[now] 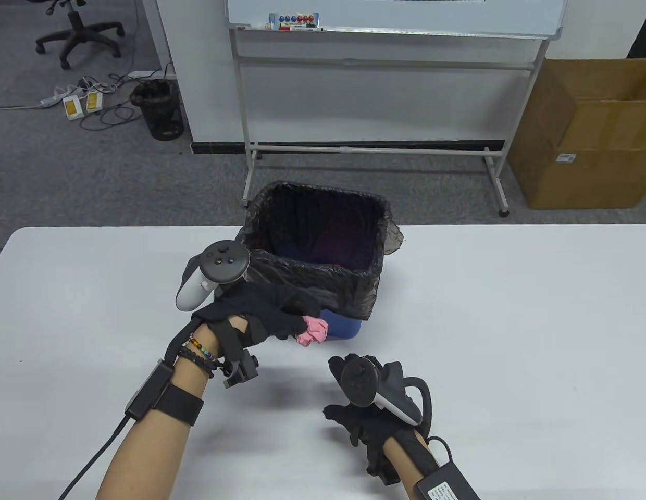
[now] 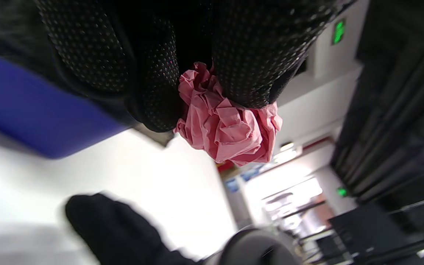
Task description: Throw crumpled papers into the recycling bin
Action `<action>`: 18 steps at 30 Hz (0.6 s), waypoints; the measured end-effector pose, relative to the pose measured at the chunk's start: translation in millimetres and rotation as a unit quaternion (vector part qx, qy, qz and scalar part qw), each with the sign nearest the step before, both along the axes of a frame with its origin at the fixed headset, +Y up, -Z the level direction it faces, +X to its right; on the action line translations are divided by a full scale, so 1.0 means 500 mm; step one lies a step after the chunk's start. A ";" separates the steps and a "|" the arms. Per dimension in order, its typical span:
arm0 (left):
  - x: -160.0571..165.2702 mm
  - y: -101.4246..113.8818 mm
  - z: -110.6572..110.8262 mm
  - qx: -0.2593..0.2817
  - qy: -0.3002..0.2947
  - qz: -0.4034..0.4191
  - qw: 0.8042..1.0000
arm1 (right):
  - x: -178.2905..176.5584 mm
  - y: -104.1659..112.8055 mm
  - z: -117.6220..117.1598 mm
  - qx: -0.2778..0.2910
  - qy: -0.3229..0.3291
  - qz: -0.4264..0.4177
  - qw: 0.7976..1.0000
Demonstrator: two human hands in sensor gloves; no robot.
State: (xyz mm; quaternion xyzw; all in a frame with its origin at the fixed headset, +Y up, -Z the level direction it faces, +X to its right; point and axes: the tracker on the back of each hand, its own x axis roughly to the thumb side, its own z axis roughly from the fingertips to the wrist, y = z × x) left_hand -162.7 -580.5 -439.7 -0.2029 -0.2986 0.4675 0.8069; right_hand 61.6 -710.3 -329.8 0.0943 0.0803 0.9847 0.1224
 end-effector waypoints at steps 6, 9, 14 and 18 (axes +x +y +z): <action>0.007 0.067 -0.026 0.093 0.151 0.120 0.977 | -0.002 0.002 0.002 0.004 0.001 -0.001 1.000; 0.020 0.082 -0.032 0.173 0.248 0.083 0.950 | -0.003 0.002 0.002 0.004 0.003 -0.001 1.000; 0.048 0.074 -0.037 0.202 0.232 -0.018 0.951 | -0.001 0.003 0.002 0.003 0.005 -0.004 1.000; 0.044 0.072 -0.026 0.215 0.229 -0.055 0.948 | 0.000 0.004 0.002 0.004 0.004 -0.008 1.000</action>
